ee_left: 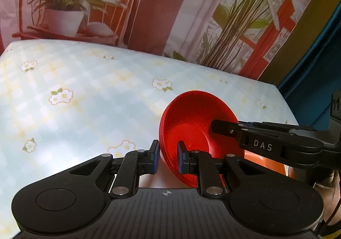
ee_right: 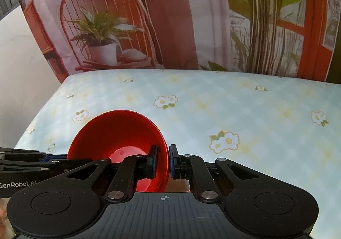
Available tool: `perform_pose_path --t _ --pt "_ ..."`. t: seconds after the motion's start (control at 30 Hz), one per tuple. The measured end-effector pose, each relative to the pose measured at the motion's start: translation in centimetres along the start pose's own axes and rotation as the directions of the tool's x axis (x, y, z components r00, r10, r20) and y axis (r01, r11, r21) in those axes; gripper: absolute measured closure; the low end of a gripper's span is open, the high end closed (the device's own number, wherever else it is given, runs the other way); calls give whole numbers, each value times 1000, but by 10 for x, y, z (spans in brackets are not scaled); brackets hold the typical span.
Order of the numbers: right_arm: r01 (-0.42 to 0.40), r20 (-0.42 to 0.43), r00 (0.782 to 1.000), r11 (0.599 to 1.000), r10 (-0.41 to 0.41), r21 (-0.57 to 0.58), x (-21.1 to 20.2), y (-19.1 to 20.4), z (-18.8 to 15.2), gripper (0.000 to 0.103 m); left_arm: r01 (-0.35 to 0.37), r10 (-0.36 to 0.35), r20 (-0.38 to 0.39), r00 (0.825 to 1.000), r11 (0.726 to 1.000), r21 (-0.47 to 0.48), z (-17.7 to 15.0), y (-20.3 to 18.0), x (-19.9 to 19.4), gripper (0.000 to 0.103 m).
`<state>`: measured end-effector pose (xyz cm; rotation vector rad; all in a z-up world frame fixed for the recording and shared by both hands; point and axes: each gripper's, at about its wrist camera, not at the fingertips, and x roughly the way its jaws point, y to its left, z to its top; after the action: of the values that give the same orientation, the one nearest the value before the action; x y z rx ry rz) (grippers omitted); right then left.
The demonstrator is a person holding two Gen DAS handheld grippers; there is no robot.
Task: Organize plates and bowls
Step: 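Carry the red bowl stack with both grippers and lower it onto the orange plate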
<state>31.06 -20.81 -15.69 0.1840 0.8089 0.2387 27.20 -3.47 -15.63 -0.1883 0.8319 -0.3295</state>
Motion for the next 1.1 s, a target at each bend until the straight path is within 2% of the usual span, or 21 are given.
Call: perform_pose_path --t 0.63,1.1 --pt "8 70 998 1000 -7 -2 -49 6 -2 92 18 -21 54 998 998 66 -5 -24 -38 85" --pt "23 99 995 1000 -24 17 -80 -14 -12 92 56 -60 36 998 991 122 -7 -49 -41 85"
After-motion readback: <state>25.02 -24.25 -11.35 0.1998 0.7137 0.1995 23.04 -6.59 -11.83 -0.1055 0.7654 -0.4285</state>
